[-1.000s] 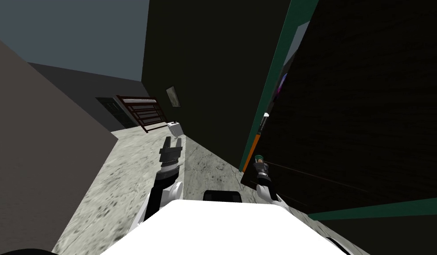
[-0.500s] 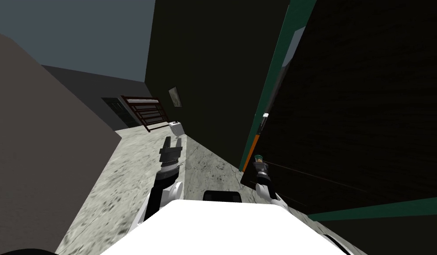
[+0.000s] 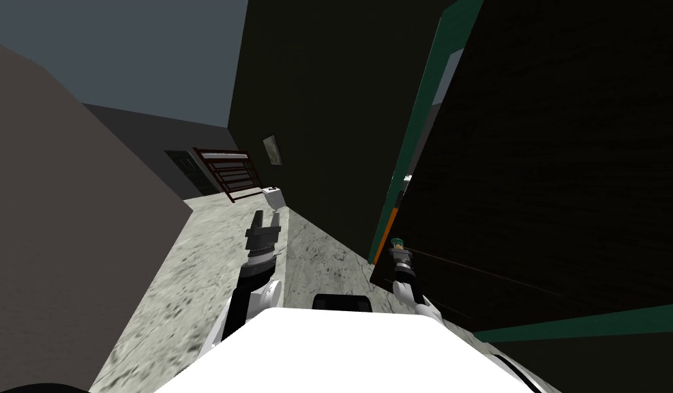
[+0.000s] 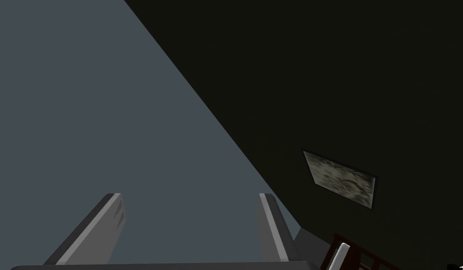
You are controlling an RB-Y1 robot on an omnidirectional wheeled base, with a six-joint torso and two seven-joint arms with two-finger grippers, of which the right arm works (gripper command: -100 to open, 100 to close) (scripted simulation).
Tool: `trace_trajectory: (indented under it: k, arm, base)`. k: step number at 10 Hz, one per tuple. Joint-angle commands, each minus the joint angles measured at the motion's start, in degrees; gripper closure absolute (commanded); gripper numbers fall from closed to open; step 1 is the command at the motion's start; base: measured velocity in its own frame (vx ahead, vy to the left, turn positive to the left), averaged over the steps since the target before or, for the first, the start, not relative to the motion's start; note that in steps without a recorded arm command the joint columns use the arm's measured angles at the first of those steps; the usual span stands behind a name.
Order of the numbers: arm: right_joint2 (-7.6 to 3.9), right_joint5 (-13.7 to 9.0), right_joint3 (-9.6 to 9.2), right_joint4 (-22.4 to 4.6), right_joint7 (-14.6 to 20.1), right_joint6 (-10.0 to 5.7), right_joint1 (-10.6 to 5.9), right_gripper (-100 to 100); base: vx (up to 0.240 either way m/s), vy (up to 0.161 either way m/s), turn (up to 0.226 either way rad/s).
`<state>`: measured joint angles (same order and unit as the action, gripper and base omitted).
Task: Pull the door open
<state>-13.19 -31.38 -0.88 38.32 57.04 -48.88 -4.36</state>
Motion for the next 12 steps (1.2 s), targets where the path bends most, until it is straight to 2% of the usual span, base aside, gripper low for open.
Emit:
trace_trajectory:
  k: [1, 3, 6, 12]
  arm:
    - [0.51, -0.3, -0.18, -0.4, 2.82, 0.86, 0.5, 100]
    - [0.62, -0.62, -0.15, -0.7, 5.95, 0.93, 0.08, 100]
    - [0.62, -0.62, -0.15, -0.7, 6.3, 0.93, 0.08, 100]
    - [0.93, -1.43, -0.06, -1.47, 15.39, 1.11, -1.0, 100]
  base:
    - [-0.033, -0.006, 0.038]
    - [-0.036, -0.025, 0.041]
    - [-0.01, -0.012, 0.007]
    - [-0.026, -0.026, 0.033]
